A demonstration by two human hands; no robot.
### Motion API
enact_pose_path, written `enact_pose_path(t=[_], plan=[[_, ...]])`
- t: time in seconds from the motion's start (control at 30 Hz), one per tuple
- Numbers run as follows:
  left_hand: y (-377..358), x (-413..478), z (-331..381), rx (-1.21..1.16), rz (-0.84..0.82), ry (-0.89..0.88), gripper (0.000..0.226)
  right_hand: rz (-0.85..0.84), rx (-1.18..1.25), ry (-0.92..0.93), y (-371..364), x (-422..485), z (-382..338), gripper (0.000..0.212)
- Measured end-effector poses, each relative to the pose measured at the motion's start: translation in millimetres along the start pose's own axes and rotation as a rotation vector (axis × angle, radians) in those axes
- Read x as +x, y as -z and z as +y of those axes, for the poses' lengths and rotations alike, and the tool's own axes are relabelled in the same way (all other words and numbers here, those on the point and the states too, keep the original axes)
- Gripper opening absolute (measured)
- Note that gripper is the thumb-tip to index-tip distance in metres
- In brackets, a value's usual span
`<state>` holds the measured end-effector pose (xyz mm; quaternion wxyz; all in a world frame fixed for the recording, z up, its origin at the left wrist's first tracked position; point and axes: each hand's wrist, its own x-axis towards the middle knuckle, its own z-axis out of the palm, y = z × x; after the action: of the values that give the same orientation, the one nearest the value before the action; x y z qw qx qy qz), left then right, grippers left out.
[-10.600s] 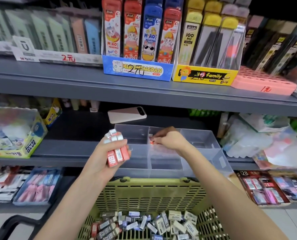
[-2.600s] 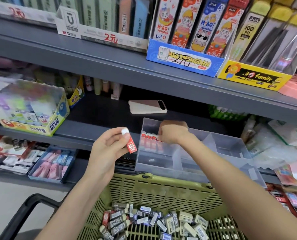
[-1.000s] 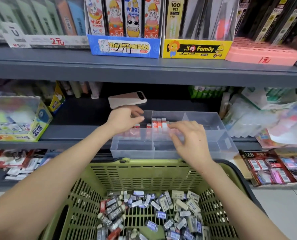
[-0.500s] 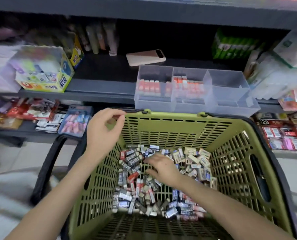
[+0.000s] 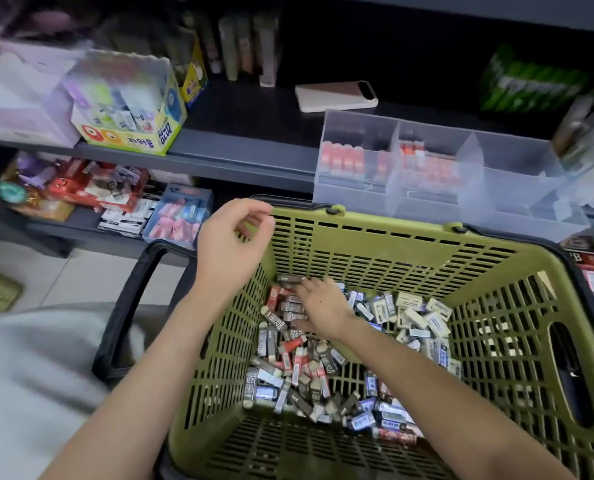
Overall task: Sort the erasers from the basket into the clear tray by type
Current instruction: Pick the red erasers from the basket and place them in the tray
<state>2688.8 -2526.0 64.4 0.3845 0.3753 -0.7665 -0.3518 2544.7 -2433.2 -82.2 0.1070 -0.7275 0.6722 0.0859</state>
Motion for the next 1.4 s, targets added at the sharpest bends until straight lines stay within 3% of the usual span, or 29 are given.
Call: enact_pose_path(t=[0.3, 0.43, 0.53, 0.77, 1.0, 1.1, 1.23, 1.33, 1.4], plan=[[0, 0, 0, 0.0, -0.023, -0.03, 0.022, -0.081, -0.067, -0.1, -7, -74, 44, 0.059], [1, 0, 0, -0.005, -0.029, -0.036, 0.022, 0.026, 0.191, -0.124, 1, -64, 39, 0.062], [2, 0, 0, -0.023, -0.025, -0.025, 0.02, 0.145, 0.352, -0.127, 0, -35, 14, 0.053], [4, 0, 1, -0.059, -0.039, -0.009, 0.018, 0.081, 0.209, -0.251, -24, 7, -16, 0.053], [5, 0, 5, -0.077, -0.07, 0.003, 0.018, 0.061, 0.207, -0.287, -21, 4, -5, 0.031], [4, -4, 11, -0.161, -0.157, 0.107, 0.016, 0.163, 0.551, -0.377, 2, -15, -3, 0.024], [-5, -18, 18, -0.262, -0.405, 0.472, 0.015, 0.258, 1.283, -0.468, 56, -47, -11, 0.02], [-12, -33, 25, -0.46, -0.589, 0.684, 0.054, 0.278, 1.707, -0.404, 94, -64, -26, 0.025], [-18, -42, 28, -0.586, -0.62, 0.704, 0.063, 0.263, 1.844, -0.386, 111, -70, -36, 0.028]])
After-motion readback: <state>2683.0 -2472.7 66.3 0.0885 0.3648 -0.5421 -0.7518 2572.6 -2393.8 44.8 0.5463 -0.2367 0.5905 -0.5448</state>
